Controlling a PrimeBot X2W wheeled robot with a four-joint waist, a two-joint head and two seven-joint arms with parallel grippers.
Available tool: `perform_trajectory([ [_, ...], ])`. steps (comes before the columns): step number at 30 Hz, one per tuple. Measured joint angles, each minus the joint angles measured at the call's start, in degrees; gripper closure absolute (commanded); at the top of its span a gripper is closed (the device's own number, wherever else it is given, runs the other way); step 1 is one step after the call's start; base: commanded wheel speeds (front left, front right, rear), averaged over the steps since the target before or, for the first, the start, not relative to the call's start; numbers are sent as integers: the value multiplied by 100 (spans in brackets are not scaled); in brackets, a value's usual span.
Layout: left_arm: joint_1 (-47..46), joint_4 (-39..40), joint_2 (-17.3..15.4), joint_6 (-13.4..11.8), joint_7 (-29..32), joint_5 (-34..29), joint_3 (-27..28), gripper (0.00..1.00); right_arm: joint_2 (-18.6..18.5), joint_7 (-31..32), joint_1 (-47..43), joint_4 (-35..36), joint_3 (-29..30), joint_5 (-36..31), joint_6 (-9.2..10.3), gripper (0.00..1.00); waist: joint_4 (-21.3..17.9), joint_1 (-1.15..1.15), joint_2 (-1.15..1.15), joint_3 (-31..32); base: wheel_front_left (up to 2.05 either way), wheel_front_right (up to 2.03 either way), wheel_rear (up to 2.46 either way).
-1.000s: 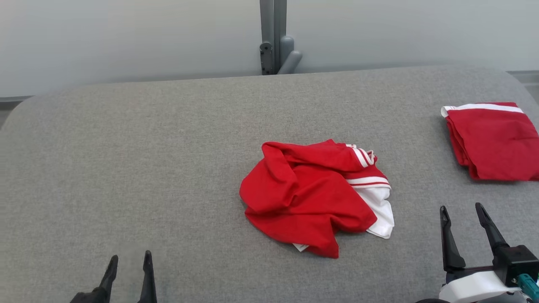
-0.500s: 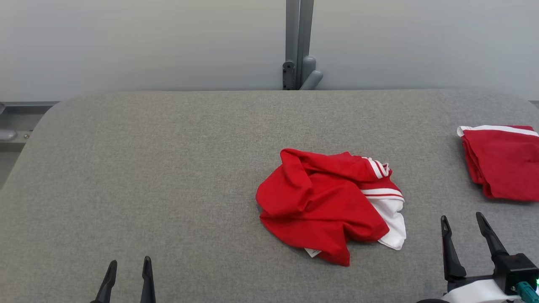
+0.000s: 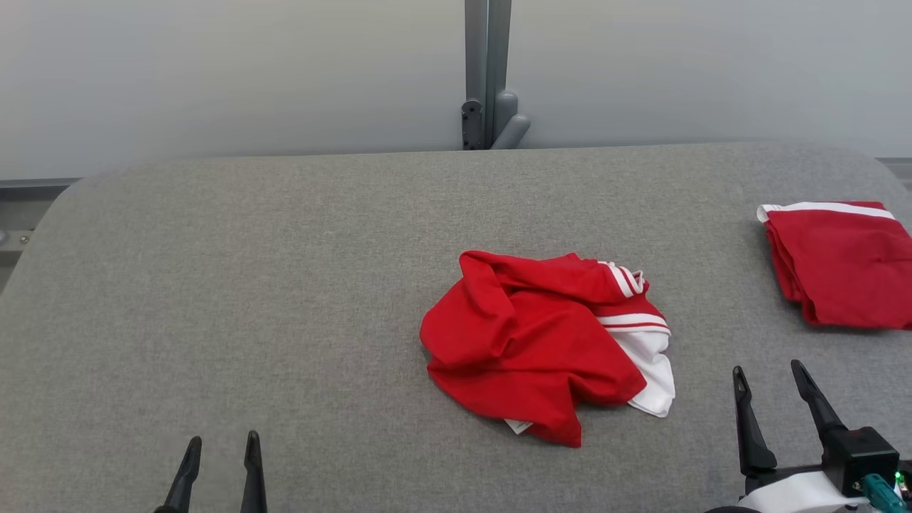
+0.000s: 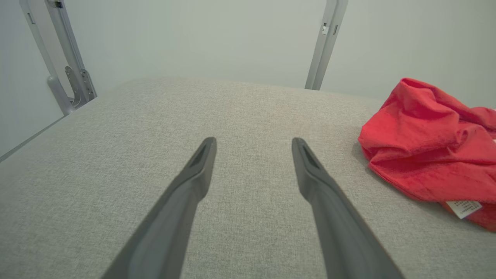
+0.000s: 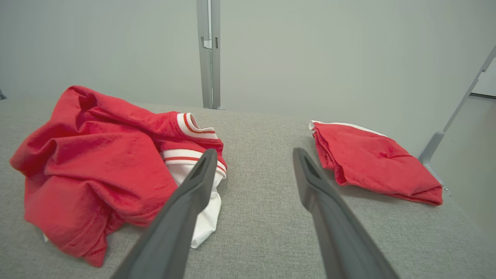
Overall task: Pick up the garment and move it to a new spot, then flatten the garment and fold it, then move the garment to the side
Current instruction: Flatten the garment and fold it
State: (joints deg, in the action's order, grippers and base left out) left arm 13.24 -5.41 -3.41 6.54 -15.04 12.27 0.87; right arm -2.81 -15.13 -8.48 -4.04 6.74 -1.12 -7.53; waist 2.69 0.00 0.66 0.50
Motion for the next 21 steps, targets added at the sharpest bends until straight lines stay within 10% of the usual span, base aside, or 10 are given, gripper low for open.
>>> perform_trajectory([
  [8,-497,48,32,62,65,-192,-1191,0,-1,0,183,14,-153,0,0,0,-280,0,0,-56,0,0,0],
  [21,-3186,-939,-96,102,2107,104,-4347,0,-3,0,566,-21,-260,378,0,0,-1228,0,0,-469,0,0,0],
])
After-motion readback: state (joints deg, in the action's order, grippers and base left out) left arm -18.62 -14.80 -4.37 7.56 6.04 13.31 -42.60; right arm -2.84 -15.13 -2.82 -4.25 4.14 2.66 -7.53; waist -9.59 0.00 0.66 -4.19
